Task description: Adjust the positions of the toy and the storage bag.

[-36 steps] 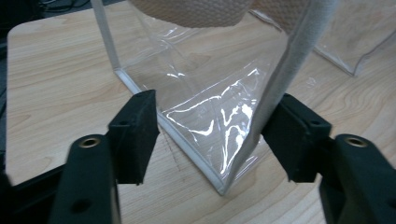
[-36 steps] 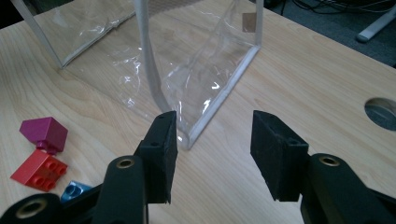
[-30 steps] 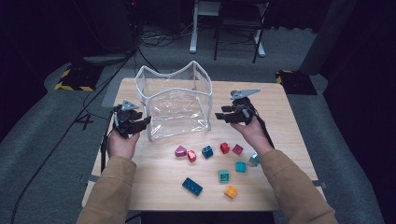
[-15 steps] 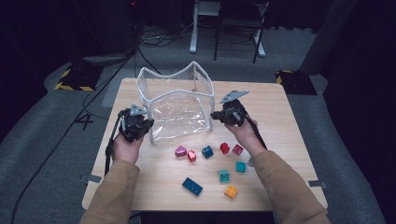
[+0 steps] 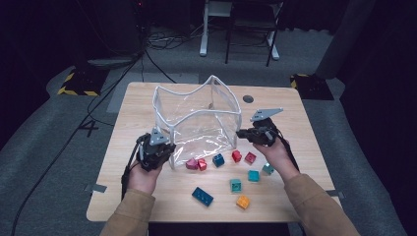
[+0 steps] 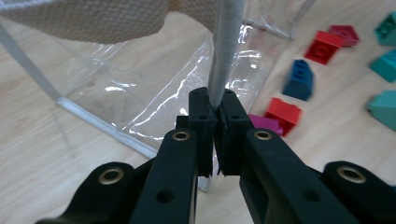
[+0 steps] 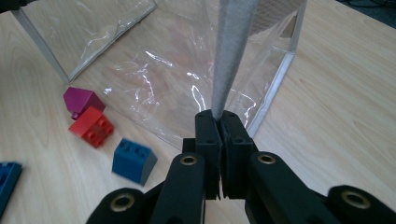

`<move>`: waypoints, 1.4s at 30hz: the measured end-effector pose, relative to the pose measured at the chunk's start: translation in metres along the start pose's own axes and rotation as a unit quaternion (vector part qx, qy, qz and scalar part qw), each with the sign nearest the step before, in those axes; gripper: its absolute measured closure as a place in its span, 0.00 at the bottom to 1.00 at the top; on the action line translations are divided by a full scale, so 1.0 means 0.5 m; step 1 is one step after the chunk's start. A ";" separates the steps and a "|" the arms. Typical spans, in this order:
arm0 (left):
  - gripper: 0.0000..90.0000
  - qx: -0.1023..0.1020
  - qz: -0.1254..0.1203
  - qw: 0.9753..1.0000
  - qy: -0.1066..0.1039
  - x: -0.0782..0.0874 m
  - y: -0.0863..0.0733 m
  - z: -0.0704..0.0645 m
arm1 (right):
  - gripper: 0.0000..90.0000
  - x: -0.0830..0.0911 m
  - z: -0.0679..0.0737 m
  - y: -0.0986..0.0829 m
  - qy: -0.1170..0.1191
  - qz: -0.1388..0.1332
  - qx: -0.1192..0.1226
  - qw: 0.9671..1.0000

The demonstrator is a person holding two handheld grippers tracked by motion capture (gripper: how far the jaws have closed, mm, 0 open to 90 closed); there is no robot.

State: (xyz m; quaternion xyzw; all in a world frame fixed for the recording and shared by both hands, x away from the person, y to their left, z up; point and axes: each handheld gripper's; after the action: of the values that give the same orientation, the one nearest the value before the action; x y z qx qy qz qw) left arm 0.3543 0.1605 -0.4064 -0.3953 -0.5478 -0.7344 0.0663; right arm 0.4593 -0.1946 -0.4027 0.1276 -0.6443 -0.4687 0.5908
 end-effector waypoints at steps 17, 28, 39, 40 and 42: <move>0.96 -0.031 -0.012 0.996 -0.077 0.025 -0.015 -0.116 | 0.97 0.129 0.044 -0.122 0.004 -0.012 -0.023 1.000; 0.48 -0.032 -0.019 0.997 -0.063 0.034 -0.030 -0.110 | 0.67 0.153 0.058 -0.140 -0.004 -0.049 -0.027 0.998; 0.36 -0.040 0.000 0.999 -0.033 0.040 -0.094 -0.061 | 0.53 0.190 0.049 -0.189 -0.030 -0.062 -0.045 0.997; 0.36 -0.039 0.004 0.999 -0.031 0.037 -0.101 -0.057 | 0.52 0.192 0.046 -0.197 -0.034 -0.062 -0.050 0.996; 0.36 -0.036 0.012 0.999 -0.028 0.028 -0.117 -0.049 | 0.52 0.193 0.038 -0.223 -0.044 -0.059 -0.062 0.995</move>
State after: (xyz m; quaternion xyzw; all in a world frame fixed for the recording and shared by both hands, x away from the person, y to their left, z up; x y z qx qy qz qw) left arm 0.3016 0.1671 -0.4435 -0.4240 -0.5180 -0.7415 0.0454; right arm 0.3732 -0.3143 -0.4222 0.1074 -0.6304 -0.5469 0.5404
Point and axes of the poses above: each handheld gripper's, and its own axes: x roughly backward along the jaws, y roughly out of its top, z roughly to its left, and after that the axes turned 9 degrees about y, right-handed
